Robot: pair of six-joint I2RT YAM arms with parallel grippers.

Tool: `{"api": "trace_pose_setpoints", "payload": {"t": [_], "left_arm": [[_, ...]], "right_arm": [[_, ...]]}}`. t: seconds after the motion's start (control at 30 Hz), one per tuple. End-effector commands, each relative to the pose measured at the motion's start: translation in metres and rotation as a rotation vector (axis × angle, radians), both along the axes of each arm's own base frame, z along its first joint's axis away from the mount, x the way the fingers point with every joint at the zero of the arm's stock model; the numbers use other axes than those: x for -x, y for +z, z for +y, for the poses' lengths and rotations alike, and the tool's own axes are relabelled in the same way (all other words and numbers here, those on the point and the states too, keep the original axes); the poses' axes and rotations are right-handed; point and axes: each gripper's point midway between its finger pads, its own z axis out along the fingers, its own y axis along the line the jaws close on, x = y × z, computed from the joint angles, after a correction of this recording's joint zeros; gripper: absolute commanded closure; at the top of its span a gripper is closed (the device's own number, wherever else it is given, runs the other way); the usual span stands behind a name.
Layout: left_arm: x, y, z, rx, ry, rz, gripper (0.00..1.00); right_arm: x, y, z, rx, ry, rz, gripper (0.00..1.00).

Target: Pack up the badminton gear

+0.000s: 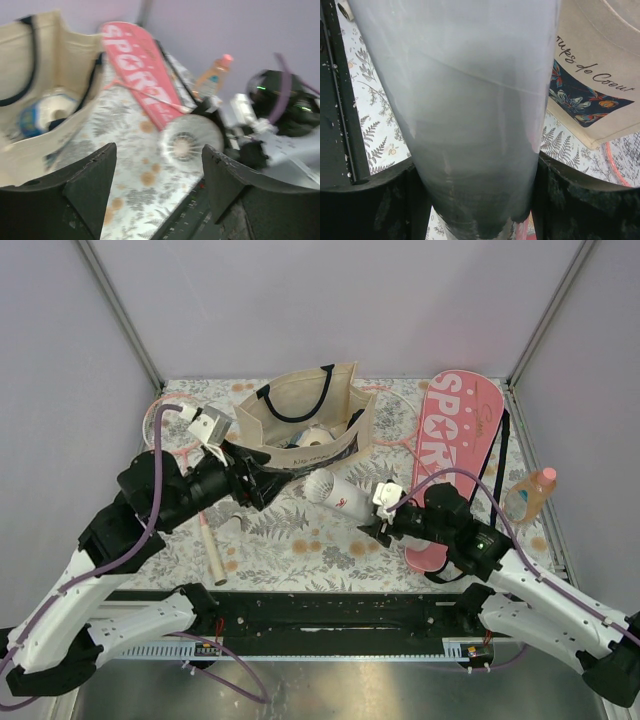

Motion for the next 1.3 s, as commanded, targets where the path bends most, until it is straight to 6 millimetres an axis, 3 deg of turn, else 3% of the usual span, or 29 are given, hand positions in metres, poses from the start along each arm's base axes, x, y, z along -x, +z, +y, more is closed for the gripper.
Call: {"api": "trace_pose_setpoints", "payload": {"t": [0.0, 0.1, 0.23, 0.33, 0.5, 0.6, 0.87, 1.27], "left_arm": [[-0.051, -0.035, 0.054, -0.215, 0.366, -0.006, 0.26], [-0.075, -0.062, 0.078, -0.213, 0.547, 0.103, 0.26], [-0.093, -0.093, 0.102, -0.064, 0.728, 0.253, 0.26], [-0.093, -0.129, 0.12, 0.101, 0.882, 0.38, 0.28], [-0.082, -0.175, 0.152, 0.265, 1.074, 0.446, 0.29], [-0.077, -0.201, 0.158, 0.291, 1.119, 0.493, 0.29], [-0.071, -0.263, 0.148, 0.393, 1.153, 0.674, 0.32], [-0.06, -0.305, 0.178, 0.347, 1.34, 0.712, 0.39]], "right_arm": [[0.001, 0.036, 0.004, -0.154, -0.025, -0.029, 0.41], [0.008, 0.042, 0.003, -0.209, -0.023, -0.01, 0.41], [0.017, 0.048, -0.001, -0.248, -0.006, -0.023, 0.41], [0.019, 0.051, -0.005, -0.246, -0.005, -0.042, 0.41], [0.021, 0.058, -0.009, -0.261, -0.012, -0.063, 0.41], [0.021, 0.057, -0.009, -0.262, -0.01, -0.065, 0.41], [0.018, 0.053, -0.008, -0.255, -0.017, -0.058, 0.41], [0.018, 0.053, -0.007, -0.249, -0.017, -0.058, 0.41]]}}
